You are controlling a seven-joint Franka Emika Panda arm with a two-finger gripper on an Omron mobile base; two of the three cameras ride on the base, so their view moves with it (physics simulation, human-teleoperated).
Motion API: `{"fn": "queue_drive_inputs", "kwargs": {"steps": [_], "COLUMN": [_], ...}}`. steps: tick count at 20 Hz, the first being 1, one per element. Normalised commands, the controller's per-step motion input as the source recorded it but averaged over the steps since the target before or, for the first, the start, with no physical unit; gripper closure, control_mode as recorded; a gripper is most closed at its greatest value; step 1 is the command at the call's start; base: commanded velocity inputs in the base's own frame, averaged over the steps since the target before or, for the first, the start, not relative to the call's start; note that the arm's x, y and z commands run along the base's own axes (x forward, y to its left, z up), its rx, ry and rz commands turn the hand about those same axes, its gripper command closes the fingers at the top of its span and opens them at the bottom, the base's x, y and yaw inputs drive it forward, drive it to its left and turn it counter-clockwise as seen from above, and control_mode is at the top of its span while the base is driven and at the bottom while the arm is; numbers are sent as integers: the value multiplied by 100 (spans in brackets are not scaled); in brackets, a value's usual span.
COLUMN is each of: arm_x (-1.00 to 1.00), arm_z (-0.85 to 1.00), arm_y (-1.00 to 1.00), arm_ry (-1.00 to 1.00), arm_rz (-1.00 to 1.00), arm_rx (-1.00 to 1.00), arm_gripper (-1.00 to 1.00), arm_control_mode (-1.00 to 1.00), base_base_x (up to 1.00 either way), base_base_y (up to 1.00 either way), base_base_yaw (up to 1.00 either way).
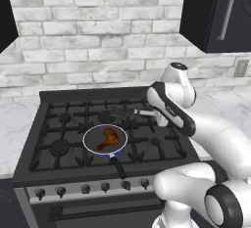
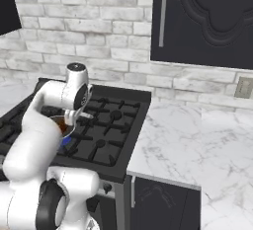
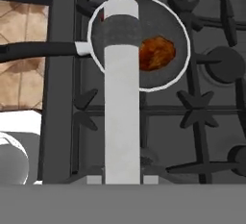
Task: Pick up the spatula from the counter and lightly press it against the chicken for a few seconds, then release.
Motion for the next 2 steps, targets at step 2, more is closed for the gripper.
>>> {"fn": "queue_drive_inputs", "kwargs": {"steps": [2], "arm_x": [-43], "arm_z": [23], "arm_y": [0], "arm_ry": [0], "arm_rz": [-11], "arm_rx": [4], "arm_gripper": [100], "arm_control_mode": [-100], "base_base_x": [0], "base_base_y": [0], "base_base_yaw": [0]}}
